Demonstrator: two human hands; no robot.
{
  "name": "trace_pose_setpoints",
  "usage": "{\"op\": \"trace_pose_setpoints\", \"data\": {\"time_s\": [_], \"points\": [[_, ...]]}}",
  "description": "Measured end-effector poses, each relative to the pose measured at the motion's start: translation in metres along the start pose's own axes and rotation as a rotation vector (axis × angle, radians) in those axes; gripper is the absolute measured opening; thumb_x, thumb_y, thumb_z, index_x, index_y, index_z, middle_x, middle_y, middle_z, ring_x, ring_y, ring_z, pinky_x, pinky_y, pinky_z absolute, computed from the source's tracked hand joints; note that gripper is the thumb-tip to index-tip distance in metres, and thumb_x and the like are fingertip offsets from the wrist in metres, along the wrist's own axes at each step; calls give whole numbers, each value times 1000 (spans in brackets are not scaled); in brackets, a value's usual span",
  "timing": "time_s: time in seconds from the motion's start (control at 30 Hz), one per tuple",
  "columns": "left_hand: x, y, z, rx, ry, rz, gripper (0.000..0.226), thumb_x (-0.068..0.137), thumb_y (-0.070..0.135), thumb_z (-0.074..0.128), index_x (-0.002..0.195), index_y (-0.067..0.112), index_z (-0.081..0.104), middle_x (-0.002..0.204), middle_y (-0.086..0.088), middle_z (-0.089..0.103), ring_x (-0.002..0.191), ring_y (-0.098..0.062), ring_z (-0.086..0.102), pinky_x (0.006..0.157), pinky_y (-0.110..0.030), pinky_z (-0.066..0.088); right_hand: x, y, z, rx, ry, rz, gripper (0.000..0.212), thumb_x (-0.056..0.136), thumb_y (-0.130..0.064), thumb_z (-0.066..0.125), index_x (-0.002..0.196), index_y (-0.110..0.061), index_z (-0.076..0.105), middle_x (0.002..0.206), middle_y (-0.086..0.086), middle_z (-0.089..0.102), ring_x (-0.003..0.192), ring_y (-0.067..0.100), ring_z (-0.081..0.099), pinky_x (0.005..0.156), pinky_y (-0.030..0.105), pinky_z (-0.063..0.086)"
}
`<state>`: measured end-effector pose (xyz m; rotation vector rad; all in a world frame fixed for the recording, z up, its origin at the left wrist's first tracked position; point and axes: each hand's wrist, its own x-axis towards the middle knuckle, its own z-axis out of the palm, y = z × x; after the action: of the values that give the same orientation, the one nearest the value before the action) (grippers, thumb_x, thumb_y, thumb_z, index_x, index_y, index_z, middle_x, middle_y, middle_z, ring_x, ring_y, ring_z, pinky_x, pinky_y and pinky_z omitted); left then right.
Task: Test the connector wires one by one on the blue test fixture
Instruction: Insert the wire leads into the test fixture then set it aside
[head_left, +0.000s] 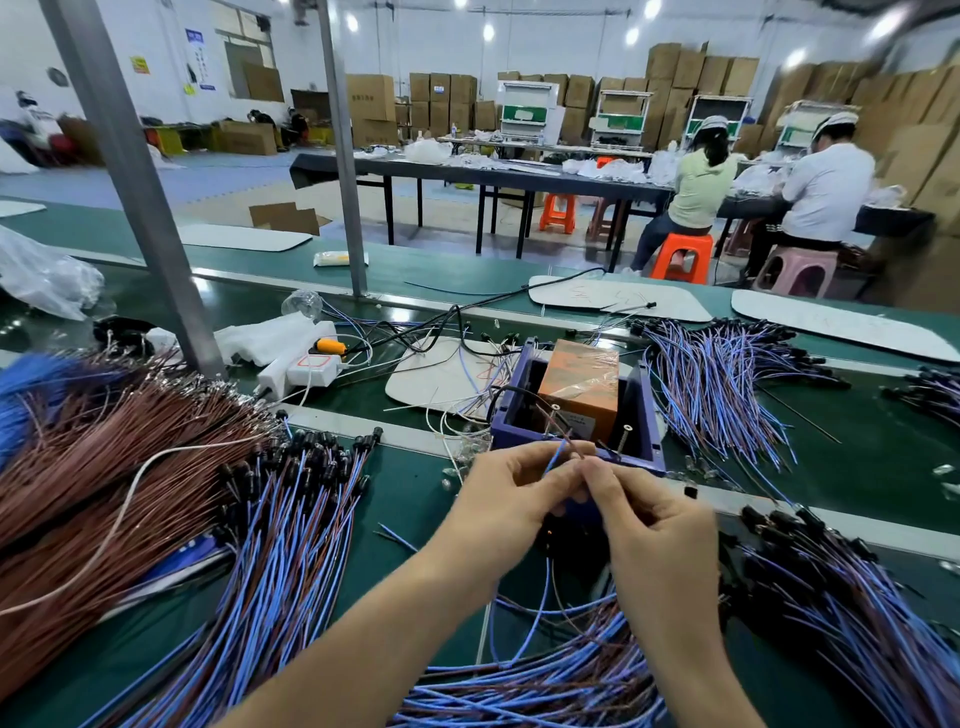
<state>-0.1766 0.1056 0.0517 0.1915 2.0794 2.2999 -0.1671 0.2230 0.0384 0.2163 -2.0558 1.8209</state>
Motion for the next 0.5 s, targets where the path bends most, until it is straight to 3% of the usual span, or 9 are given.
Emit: {"op": "trace_pose_setpoints", "data": {"time_s": [0.13, 0.23, 0.33, 0.4, 0.5], "points": [[-4, -1, -12, -91, 14, 7, 19, 88, 21, 58, 96, 21, 75, 64, 8, 60, 59, -4, 46, 56, -12, 38, -7, -1, 1, -46, -85, -10, 16, 88, -23, 62, 80, -27, 75, 58, -17, 66, 53, -1, 59, 49, 9, 41], [-7, 2, -14, -107, -7, 49, 21, 82, 30, 58, 88, 24, 77, 62, 9, 57, 55, -5, 44, 54, -15, 37, -10, 1, 4, 3, -170, 46, 23, 86, -37, 58, 74, -27, 75, 54, -11, 59, 47, 1, 48, 46, 11, 33], [-6, 10, -16, -130, 52, 88, 23, 83, 32, 54, 77, 25, 75, 58, 8, 53, 55, -8, 42, 54, -19, 37, -11, 5, 5, -17, -350, 43, 23, 78, -56, 55, 86, -44, 72, 78, -14, 64, 64, 0, 54, 57, 10, 37], [-5, 22, -23, -242, 108, 138, 25, 83, 31, 51, 70, 24, 71, 58, 5, 50, 56, -10, 41, 57, -23, 35, -15, 15, 5, -149, -533, 67, 33, 70, -63, 59, 100, -49, 67, 96, -21, 64, 88, -4, 58, 76, 11, 43], [-6, 46, -37, -447, 140, 236, 25, 83, 30, 51, 69, 18, 68, 59, 3, 54, 59, -11, 49, 59, -23, 45, -29, 24, 7, -276, -685, 121, 16, 75, -42, 75, 88, -48, 68, 96, -12, 64, 93, 0, 60, 89, 25, 48]]}}
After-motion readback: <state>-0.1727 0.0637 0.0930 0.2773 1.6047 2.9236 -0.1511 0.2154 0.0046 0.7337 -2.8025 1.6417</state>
